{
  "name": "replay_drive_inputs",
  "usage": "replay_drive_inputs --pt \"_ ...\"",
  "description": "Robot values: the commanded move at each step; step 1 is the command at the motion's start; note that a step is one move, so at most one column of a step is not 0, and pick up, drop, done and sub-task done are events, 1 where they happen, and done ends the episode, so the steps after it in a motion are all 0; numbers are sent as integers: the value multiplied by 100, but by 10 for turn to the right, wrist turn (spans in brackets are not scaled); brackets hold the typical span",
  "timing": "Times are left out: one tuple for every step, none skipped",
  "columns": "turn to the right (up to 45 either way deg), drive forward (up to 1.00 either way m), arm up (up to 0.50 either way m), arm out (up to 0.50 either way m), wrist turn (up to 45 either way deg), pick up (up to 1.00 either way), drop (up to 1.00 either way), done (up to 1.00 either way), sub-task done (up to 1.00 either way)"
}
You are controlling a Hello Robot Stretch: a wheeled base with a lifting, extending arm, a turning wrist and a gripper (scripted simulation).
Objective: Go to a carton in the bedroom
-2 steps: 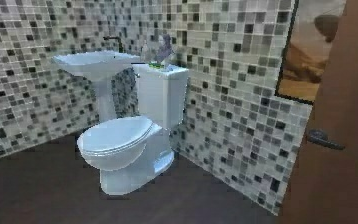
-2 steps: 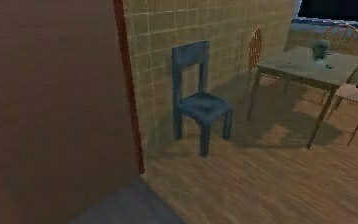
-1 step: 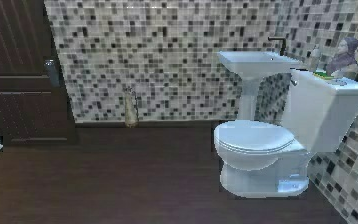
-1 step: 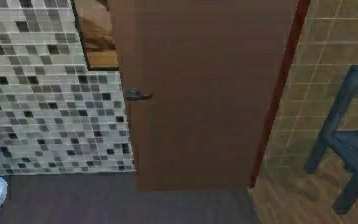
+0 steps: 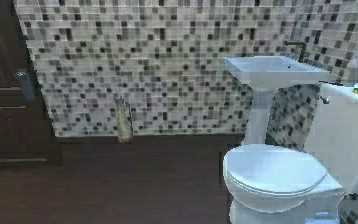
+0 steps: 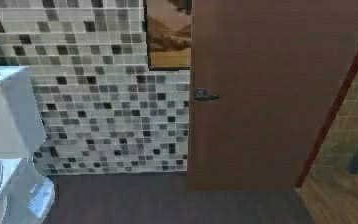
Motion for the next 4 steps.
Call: replay_drive_inputs --pt "-450 0 0 0 0 0 0 0 0" --pt "-90 0 0 0 0 0 0 0 0" --pt "0 100 0 0 0 0 0 0 0" --pt "-120 0 0 0 0 0 0 0 0"
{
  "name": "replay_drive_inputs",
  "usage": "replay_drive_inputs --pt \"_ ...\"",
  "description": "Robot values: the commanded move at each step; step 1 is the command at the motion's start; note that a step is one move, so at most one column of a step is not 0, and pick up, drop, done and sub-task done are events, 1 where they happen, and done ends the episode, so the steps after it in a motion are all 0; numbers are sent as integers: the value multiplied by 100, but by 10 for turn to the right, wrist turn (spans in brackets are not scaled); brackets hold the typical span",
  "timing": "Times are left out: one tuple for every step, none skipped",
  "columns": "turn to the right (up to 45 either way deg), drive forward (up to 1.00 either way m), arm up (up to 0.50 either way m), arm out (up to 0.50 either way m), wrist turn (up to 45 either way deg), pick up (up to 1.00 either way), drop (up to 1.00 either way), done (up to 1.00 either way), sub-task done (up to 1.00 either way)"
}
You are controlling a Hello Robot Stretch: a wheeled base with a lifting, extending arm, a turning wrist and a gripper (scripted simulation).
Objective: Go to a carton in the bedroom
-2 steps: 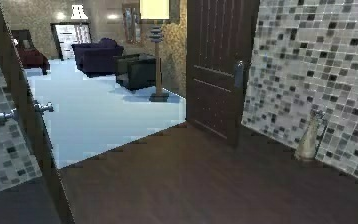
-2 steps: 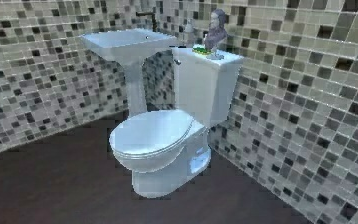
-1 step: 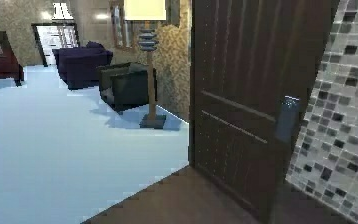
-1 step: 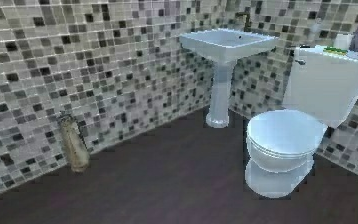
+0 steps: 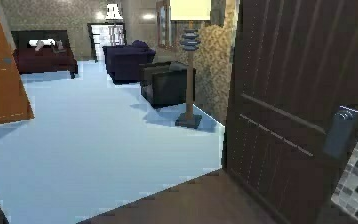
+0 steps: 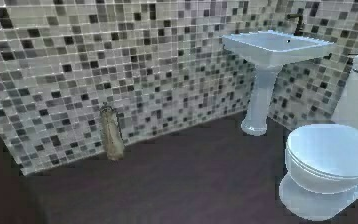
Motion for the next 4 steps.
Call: replay_drive_inputs --pt "0 20 0 0 0 0 0 0 0" --pt "-240 0 0 0 0 0 0 0 0" --pt "0 50 0 0 0 0 0 0 0" --pt "-60 0 0 0 0 0 0 0 0"
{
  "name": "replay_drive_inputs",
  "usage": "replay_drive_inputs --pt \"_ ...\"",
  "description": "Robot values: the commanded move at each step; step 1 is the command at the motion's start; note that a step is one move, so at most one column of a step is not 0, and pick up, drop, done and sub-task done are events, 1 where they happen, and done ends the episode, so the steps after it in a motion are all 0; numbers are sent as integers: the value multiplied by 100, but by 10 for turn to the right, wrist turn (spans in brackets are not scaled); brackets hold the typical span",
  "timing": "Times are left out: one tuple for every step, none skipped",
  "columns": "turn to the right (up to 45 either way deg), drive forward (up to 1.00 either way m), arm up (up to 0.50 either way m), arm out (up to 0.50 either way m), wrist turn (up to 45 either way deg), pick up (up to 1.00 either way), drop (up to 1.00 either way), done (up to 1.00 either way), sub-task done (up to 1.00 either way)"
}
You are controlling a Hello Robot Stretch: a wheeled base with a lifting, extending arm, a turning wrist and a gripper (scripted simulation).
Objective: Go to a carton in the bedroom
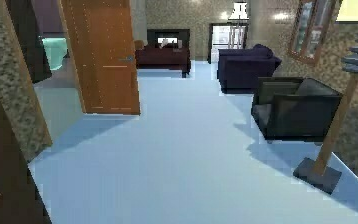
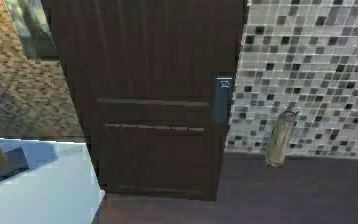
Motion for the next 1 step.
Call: replay_drive_inputs --pt "0 100 0 0 0 0 0 0 0"
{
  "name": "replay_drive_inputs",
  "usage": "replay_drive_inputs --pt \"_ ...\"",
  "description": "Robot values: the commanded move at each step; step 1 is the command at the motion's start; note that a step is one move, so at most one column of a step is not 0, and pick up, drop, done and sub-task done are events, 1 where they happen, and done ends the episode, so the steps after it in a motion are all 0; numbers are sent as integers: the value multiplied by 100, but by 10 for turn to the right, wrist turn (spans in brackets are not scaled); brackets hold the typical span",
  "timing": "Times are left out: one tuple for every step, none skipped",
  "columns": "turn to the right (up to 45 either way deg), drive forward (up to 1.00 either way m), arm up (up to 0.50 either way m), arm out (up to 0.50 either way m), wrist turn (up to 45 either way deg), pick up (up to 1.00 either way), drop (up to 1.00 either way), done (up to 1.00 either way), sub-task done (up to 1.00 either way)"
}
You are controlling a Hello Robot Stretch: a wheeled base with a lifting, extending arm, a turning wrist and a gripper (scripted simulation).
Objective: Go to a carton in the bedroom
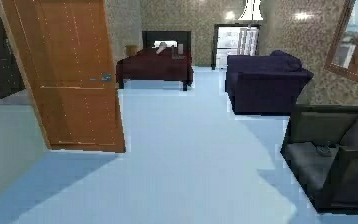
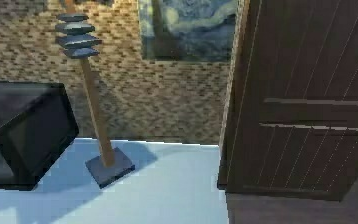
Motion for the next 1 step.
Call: replay_drive_inputs --pt "0 100 0 0 0 0 0 0 0"
